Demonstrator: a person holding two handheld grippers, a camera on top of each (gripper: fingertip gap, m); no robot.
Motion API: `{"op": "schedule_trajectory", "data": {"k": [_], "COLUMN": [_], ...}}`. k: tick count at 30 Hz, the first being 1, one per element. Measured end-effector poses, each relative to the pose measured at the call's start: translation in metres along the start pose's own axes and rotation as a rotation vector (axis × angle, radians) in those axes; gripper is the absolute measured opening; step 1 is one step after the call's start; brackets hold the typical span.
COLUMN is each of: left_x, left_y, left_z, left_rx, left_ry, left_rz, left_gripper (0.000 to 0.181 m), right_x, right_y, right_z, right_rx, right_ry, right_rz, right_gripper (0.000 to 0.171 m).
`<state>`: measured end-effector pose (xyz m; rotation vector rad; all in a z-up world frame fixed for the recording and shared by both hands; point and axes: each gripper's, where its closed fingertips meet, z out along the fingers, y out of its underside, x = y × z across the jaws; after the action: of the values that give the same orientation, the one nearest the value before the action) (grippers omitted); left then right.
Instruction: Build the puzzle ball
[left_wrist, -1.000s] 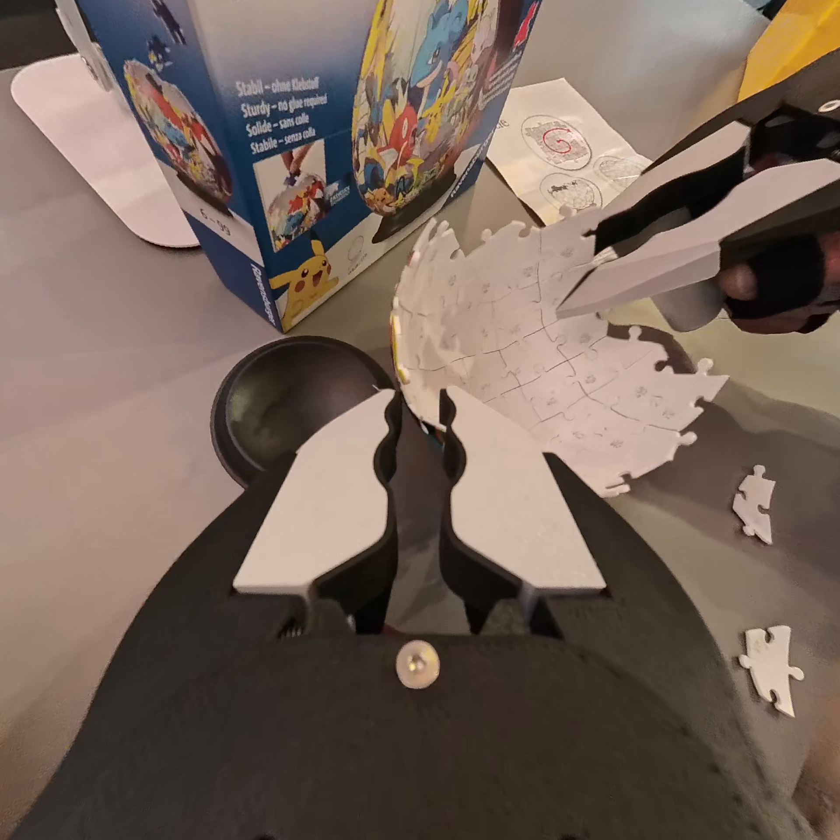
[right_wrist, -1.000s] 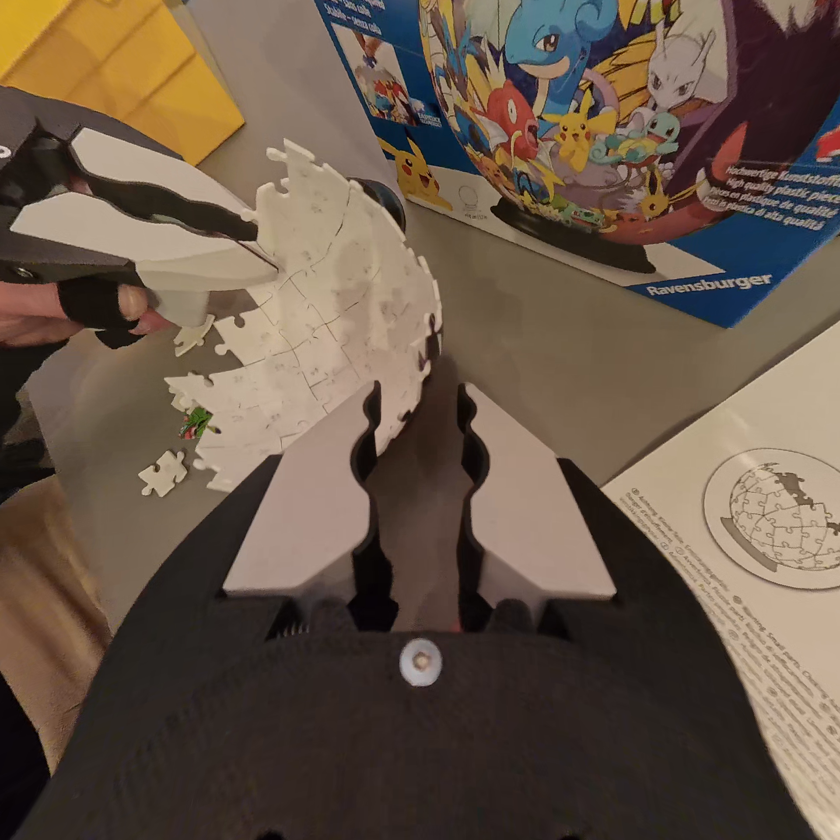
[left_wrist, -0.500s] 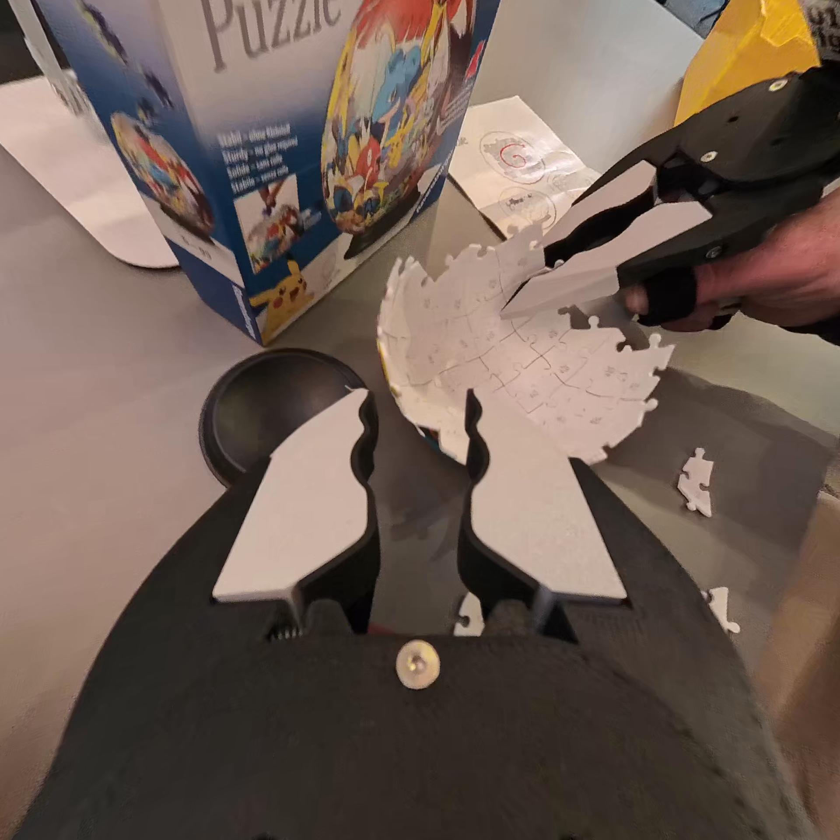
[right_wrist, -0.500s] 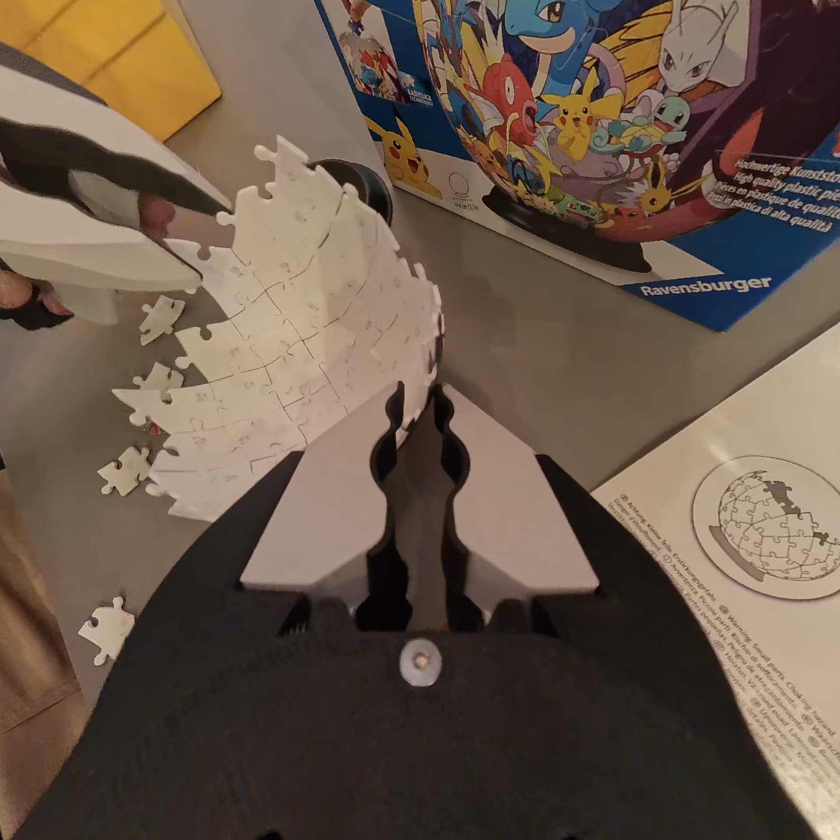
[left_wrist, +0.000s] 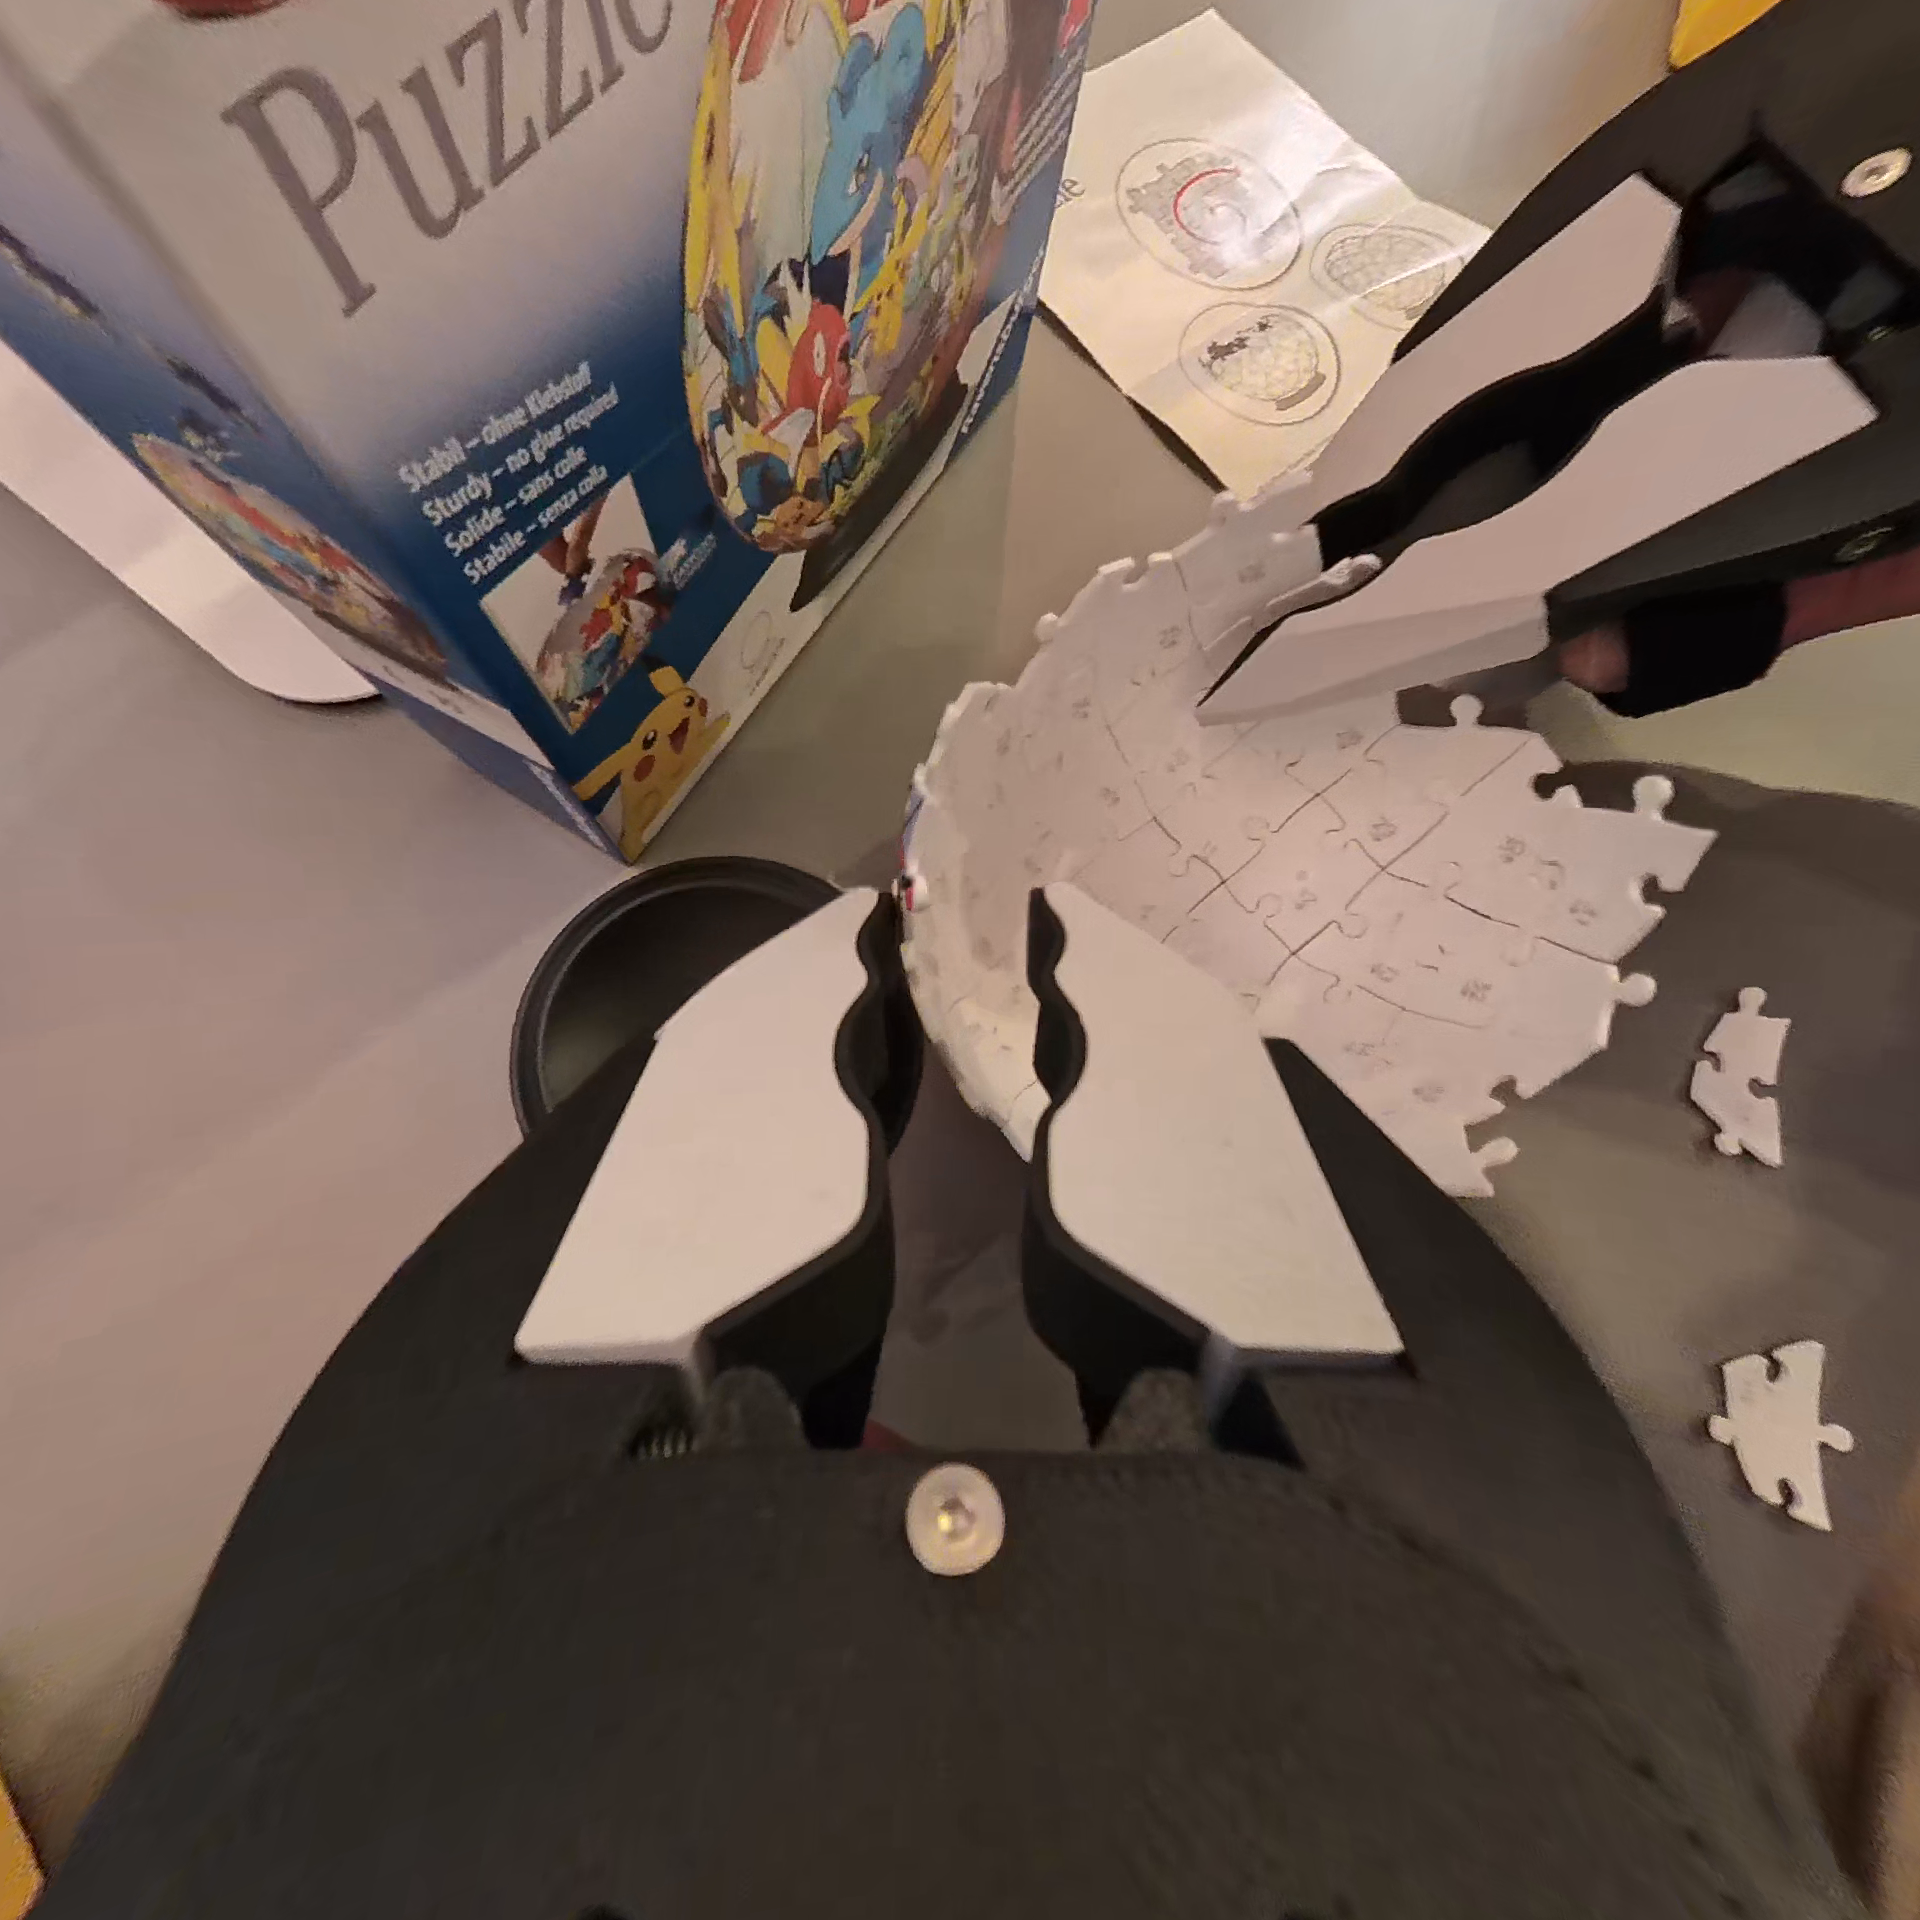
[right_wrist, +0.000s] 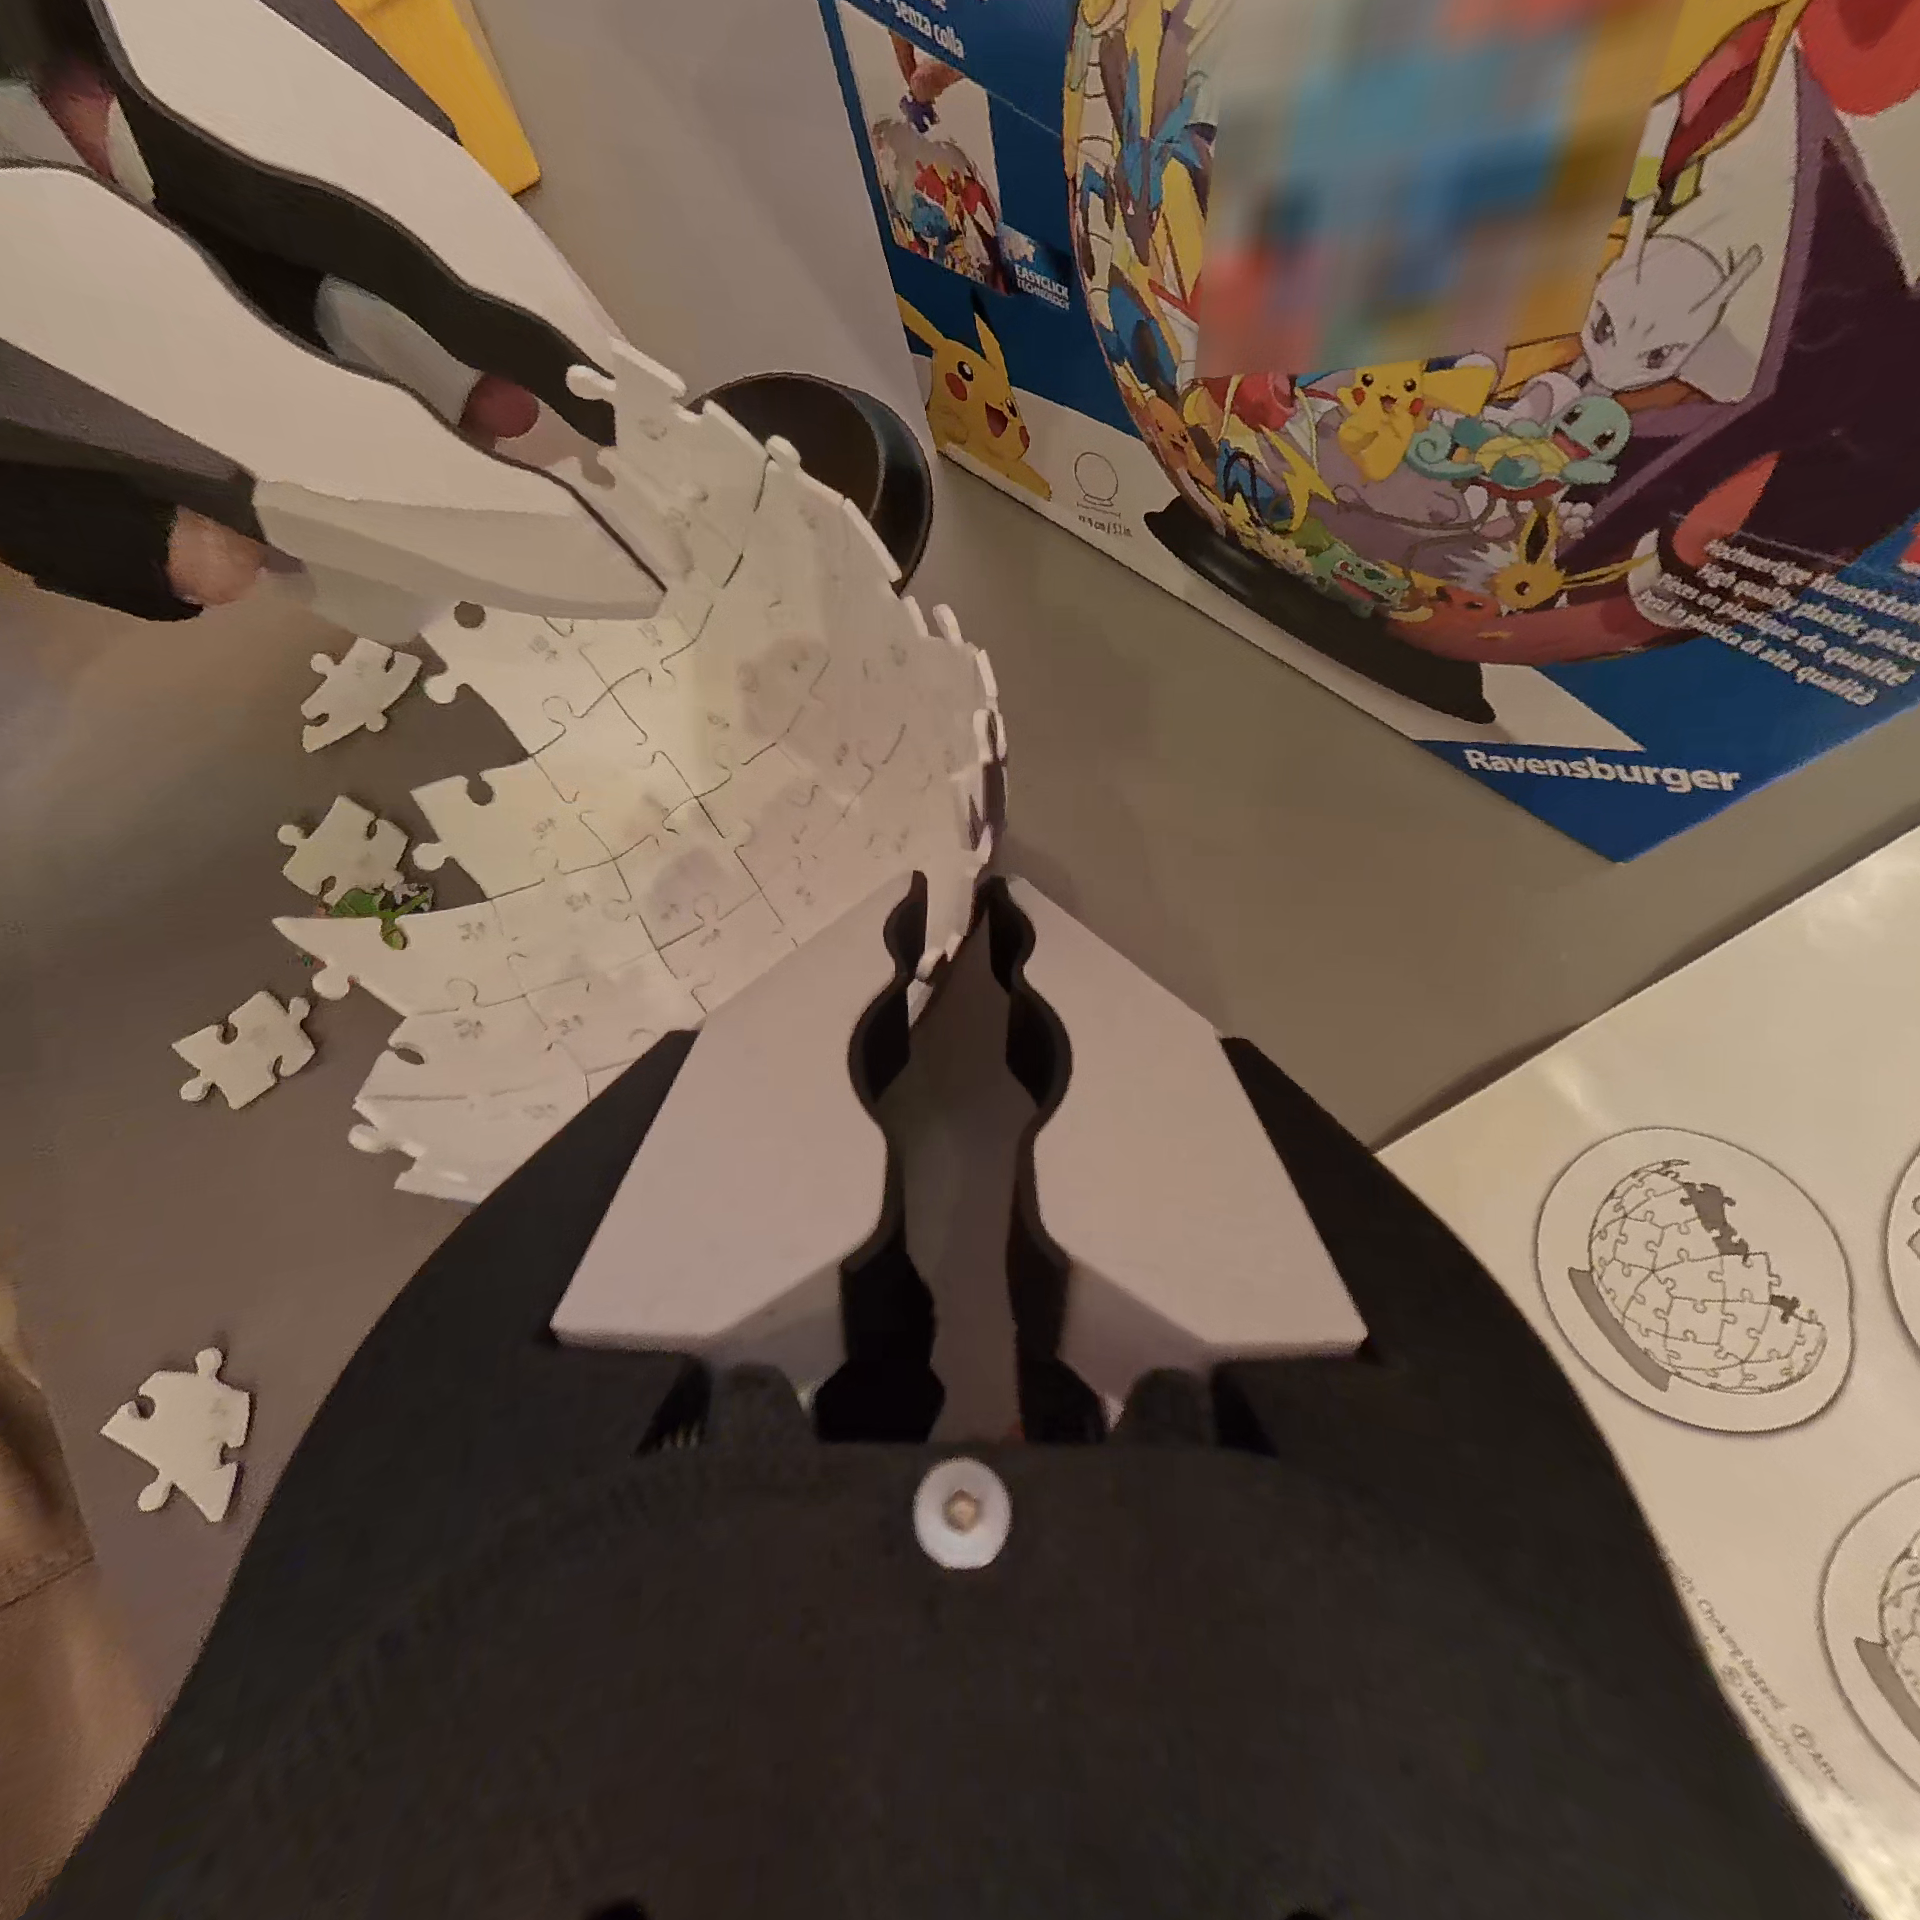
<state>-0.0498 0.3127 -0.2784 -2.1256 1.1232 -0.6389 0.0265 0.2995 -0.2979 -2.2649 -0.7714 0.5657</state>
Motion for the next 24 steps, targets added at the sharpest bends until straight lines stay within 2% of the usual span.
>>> {"op": "schedule_trajectory", "data": {"k": [8, 14, 24], "left_x": [0.005, 0.024, 0.043], "left_y": [0.003, 0.007, 0.013], "left_z": [-0.006, -0.015, -0.029], "left_rx": [0.021, 0.053, 0.051], "left_ry": [-0.016, 0.049, 0.151], "left_rz": [-0.044, -0.093, -0.105], "left_gripper": [0.024, 0.037, 0.037], "right_x": [-0.002, 0.001, -0.002], "right_y": [-0.004, -0.005, -0.004], "right_z": [-0.002, -0.007, -0.004], "right_rx": [-0.014, -0.03, -0.088], "right_ry": [0.015, -0.027, -0.12], "right_rz": [-0.072, -0.107, -0.216], "right_gripper": [0.008, 0.006, 0.003]}}
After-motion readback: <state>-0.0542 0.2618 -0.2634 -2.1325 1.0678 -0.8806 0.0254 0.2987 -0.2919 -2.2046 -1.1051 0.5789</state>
